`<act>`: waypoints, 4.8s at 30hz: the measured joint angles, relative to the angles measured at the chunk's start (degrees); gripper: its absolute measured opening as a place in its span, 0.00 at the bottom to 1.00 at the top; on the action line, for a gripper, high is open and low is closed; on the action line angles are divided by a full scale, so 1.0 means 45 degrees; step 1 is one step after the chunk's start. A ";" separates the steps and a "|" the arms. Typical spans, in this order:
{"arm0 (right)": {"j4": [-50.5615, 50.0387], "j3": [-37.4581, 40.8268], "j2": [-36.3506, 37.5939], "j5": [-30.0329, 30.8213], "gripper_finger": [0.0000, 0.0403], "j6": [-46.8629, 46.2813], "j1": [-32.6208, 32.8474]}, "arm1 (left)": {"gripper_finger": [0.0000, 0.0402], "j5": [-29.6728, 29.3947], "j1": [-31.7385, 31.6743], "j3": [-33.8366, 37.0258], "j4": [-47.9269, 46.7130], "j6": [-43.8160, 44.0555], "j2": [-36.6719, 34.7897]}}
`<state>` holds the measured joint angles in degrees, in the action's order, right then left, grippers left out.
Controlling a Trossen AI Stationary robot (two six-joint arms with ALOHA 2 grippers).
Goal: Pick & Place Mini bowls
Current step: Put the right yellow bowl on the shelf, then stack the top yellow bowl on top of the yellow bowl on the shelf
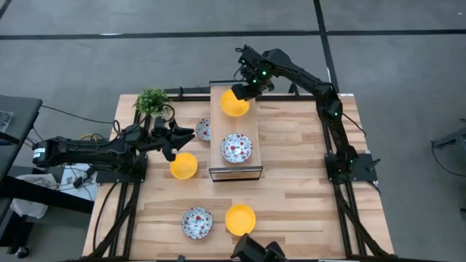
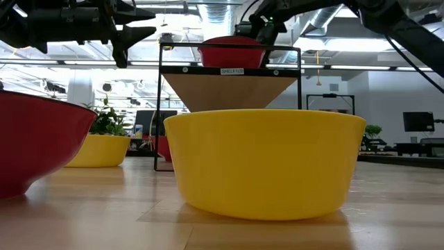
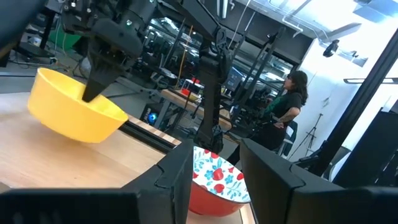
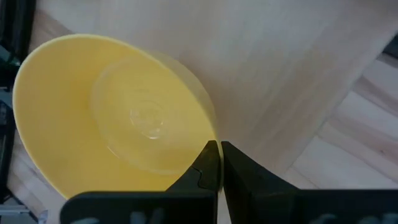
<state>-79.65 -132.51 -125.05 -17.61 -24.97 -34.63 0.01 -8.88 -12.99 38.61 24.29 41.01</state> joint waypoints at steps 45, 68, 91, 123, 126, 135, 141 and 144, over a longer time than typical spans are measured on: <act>0.0085 0.0000 0.0024 0.0280 0.04 0.0351 -0.0024 | 0.33 0.0000 0.0000 0.0000 0.0005 0.0006 0.0000; -0.0125 -0.0005 0.0133 -0.0129 0.15 0.0563 -0.0156 | 0.33 0.0000 0.0000 0.0000 0.0003 0.0006 0.0000; -0.1532 -0.0015 0.5106 0.1371 0.15 0.2728 -0.0125 | 0.33 0.0000 0.0000 0.0000 0.0000 0.0050 -0.0002; 0.3408 0.7081 0.9035 0.2175 0.15 0.4589 0.1020 | 0.33 0.0005 0.0005 0.0000 0.0000 0.0050 -0.0005; 0.5462 0.9646 1.0067 0.1750 0.14 0.3881 0.1030 | 0.33 0.0005 0.0001 0.0000 -0.0001 0.0050 -0.0005; 0.9176 1.5210 1.3415 0.1262 0.14 0.1895 0.1563 | 0.33 0.0000 0.0000 0.0000 -0.0005 0.0050 -0.0005; 1.0390 1.7345 1.5751 0.2026 0.14 0.1213 0.2139 | 0.33 -0.0004 0.0000 0.0000 -0.0001 0.0071 -0.0005; 1.0778 1.8115 1.6951 0.2293 0.14 0.1072 0.2474 | 0.33 -0.0236 0.0000 0.0000 0.0000 0.0118 -0.0005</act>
<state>-31.15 -50.99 -48.77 -7.29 -20.15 -23.50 -1.05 -8.88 -12.99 38.61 24.82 40.99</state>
